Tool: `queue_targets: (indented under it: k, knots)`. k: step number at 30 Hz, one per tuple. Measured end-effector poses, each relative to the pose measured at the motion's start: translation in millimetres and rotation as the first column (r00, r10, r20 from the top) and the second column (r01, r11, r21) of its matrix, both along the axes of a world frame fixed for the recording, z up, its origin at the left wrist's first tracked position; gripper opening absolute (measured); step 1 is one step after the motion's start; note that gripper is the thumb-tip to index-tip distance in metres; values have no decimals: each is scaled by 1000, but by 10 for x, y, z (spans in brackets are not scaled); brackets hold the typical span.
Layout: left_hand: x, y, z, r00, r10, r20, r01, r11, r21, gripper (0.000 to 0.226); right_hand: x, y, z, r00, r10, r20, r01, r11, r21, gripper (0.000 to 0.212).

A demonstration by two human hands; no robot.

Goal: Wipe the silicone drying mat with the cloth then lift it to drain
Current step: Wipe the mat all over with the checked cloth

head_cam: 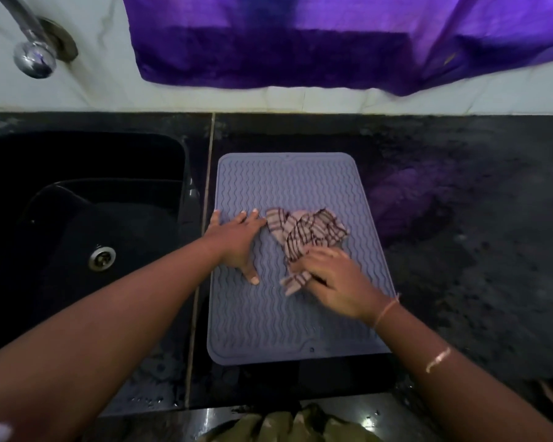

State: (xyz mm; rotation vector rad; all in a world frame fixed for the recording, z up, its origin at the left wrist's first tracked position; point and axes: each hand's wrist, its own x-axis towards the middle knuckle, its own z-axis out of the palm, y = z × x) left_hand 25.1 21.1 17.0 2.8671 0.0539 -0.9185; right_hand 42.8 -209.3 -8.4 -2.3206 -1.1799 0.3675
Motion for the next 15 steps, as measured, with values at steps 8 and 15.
queue_targets:
  k: [8, 15]
  knots:
    - [17, -33, 29, 1000, 0, -17, 1, 1000, 28, 132, -167, -384, 207, 702, -189, -687, 349, 932, 99, 64]
    - [26, -70, 46, 1000, 0, -17, 1, 997, 80, 130, 798, 160, 997, 608, -166, -777, 658, 653, 375, 35]
